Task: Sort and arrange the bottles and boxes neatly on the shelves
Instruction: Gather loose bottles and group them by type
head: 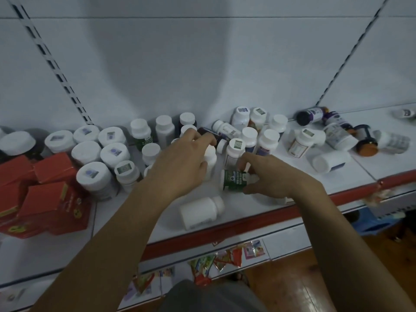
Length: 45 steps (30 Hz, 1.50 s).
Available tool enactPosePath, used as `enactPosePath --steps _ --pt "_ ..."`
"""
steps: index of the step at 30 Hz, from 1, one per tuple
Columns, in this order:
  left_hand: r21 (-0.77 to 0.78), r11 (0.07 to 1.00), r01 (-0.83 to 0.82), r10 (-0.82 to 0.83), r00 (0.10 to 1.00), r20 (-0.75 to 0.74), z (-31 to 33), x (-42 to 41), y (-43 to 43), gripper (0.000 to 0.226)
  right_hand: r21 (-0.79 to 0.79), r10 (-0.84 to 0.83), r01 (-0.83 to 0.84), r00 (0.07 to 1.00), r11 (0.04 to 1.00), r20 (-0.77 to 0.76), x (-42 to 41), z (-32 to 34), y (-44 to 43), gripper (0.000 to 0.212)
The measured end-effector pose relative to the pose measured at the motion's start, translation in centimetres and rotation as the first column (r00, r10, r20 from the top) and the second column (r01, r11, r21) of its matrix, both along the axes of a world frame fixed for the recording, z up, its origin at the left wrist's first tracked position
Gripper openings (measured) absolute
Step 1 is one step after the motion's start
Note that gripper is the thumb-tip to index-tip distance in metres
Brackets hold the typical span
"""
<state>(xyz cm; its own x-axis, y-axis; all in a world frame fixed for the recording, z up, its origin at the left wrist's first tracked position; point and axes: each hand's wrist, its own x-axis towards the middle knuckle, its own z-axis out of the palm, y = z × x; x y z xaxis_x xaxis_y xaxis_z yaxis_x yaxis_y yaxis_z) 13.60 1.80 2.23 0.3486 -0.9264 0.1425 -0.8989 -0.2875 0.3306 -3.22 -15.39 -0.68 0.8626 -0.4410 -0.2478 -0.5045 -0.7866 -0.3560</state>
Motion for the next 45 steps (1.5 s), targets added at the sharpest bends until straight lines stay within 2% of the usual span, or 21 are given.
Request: enactPosePath --steps 2,4,6,8,10,13,16,18,19,22,26,29,31,34,37,41,43,45 --pt "-0.163 0.985 0.053 -0.055 0.998 -0.006 0.5 -0.5 0.9 0.029 0.020 -0.044 0.043 0.998 0.999 0.046 -0.7 0.3 -0.6 0.045" --pt "-0.153 0.981 0.119 -0.127 0.991 -0.041 0.8 -1.1 1.7 0.016 -0.002 -0.081 0.082 0.988 0.997 0.131 -1.1 0.9 -1.0 0.046" --pt "0.086 0.975 0.203 -0.199 0.978 -0.055 0.0 -2.1 1.8 0.024 -0.021 -0.118 0.126 0.964 0.992 0.240 -1.2 1.4 -1.2 0.044" --pt "0.358 0.901 0.245 -0.262 0.965 -0.001 -1.4 -3.2 1.6 0.043 -0.020 -0.141 0.157 0.926 0.987 0.350 -1.2 1.6 -1.1 0.043" --pt "0.426 0.874 0.233 -0.287 0.956 0.066 -2.8 -4.0 1.4 0.049 -0.007 -0.152 0.172 0.889 0.985 0.432 -1.5 1.5 -1.1 0.045" --pt "0.301 0.922 0.243 -0.274 0.960 0.065 -3.4 -4.0 0.8 0.042 -0.015 -0.183 0.207 0.894 0.978 0.409 -3.7 0.9 -1.8 0.050" --pt "0.047 0.977 0.208 -0.205 0.977 -0.057 -3.0 -4.1 0.0 0.034 -0.005 -0.251 0.253 0.960 0.967 0.122 -6.8 0.3 -3.4 0.044" --pt "-0.062 0.986 0.153 -0.159 0.981 -0.113 -2.7 -4.4 -0.8 0.033 0.128 -0.251 0.262 0.963 0.956 -0.096 -8.5 0.2 -4.0 0.041" --pt "-0.083 0.987 0.135 -0.144 0.982 -0.119 -2.7 -4.6 -1.1 0.033 0.184 -0.246 0.269 0.959 0.945 -0.141 -9.1 0.2 -4.2 0.041" --pt "-0.100 0.990 0.095 -0.106 0.989 -0.104 -2.9 -4.9 -1.9 0.037 0.211 -0.254 0.273 0.960 0.939 -0.114 -10.1 0.0 -4.7 0.041" --pt "-0.086 0.995 0.059 -0.069 0.990 -0.120 -2.3 -4.9 -2.7 0.048 0.134 -0.302 0.305 0.952 0.943 -0.048 -10.2 -0.9 -5.3 0.039" --pt "-0.197 0.980 0.017 -0.040 0.992 -0.116 0.0 -4.0 -3.5 0.043 0.097 -0.348 0.336 0.921 0.937 0.176 -9.2 -1.0 -5.7 0.046" --pt "-0.215 0.976 0.009 -0.031 0.995 -0.100 1.6 -2.9 -4.5 0.036 0.060 -0.300 0.297 0.894 0.953 0.334 -8.4 -0.5 -6.0 0.044" --pt "-0.036 0.999 -0.023 0.023 1.000 -0.005 2.5 -0.2 -7.1 0.031 0.074 -0.219 0.208 0.863 0.975 0.455 -7.8 0.5 -6.7 0.036" --pt "0.216 0.975 -0.062 0.049 0.997 0.062 2.4 2.9 -10.1 0.034 0.078 -0.161 0.141 0.880 0.987 0.448 -7.7 1.7 -7.6 0.033" --pt "0.533 0.846 -0.027 -0.103 0.972 0.212 1.3 5.1 -13.3 0.039 0.107 -0.121 0.076 0.850 0.991 0.514 -6.6 3.6 -9.4 0.023" --pt "0.612 0.791 -0.015 -0.206 0.935 0.288 0.5 4.9 -14.5 0.030 0.077 -0.065 0.031 0.862 0.997 0.502 -4.8 4.6 -10.4 0.022" --pt "0.613 0.790 0.013 -0.260 0.913 0.316 -0.2 5.0 -15.2 0.025 0.028 0.028 -0.046 0.890 0.999 0.455 -2.1 5.6 -11.5 0.021"
